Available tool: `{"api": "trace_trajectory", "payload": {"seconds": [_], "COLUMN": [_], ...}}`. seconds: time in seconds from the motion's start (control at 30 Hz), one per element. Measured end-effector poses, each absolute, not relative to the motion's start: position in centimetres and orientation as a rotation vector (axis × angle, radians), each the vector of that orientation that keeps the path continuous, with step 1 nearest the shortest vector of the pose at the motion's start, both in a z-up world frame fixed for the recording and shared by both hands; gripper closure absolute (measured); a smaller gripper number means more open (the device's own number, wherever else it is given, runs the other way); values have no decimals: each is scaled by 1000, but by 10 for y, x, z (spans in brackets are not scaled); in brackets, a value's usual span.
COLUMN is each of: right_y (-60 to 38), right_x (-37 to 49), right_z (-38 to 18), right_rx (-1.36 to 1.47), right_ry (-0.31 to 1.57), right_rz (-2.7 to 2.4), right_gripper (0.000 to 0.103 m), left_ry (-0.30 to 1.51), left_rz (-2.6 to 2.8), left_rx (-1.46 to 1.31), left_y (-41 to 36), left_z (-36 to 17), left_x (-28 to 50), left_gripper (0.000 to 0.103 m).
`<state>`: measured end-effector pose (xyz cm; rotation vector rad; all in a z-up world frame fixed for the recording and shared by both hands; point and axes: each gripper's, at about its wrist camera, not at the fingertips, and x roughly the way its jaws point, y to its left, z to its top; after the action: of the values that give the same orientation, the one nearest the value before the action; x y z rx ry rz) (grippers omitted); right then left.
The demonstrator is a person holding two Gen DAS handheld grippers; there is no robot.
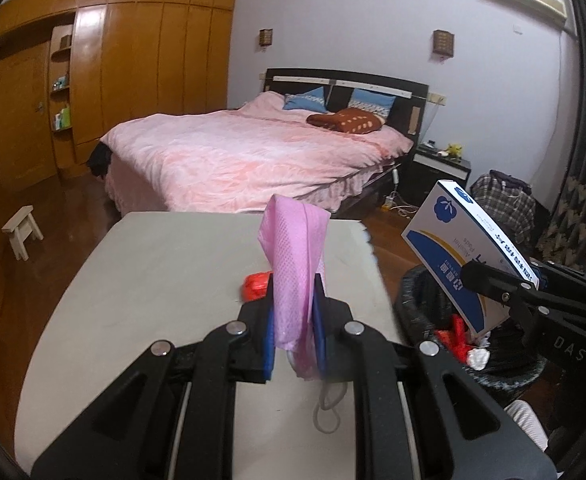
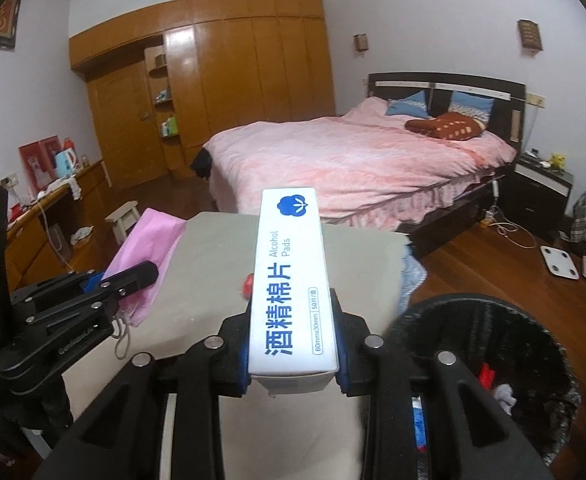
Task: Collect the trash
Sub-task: 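Carry the pink mask with the left tool while the right tool carries the box toward the bin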
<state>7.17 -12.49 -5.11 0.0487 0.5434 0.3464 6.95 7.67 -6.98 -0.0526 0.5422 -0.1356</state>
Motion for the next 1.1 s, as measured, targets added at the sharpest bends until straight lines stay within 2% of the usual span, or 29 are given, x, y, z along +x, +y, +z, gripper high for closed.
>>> {"api": "trace_trajectory", "payload": {"seconds": [1.1], "right_y": [-273], "right_x": [42], "right_z": [-58], "right_rx": [119], "right_ry": [516], "right_rz": [43], "right_gripper": [72], "left_ry": [508], "left_rz": [-413], "left_rx": [65], "left_y": [-71], "left_z": [-68], "left_x": [85], "left_gripper": [89]}}
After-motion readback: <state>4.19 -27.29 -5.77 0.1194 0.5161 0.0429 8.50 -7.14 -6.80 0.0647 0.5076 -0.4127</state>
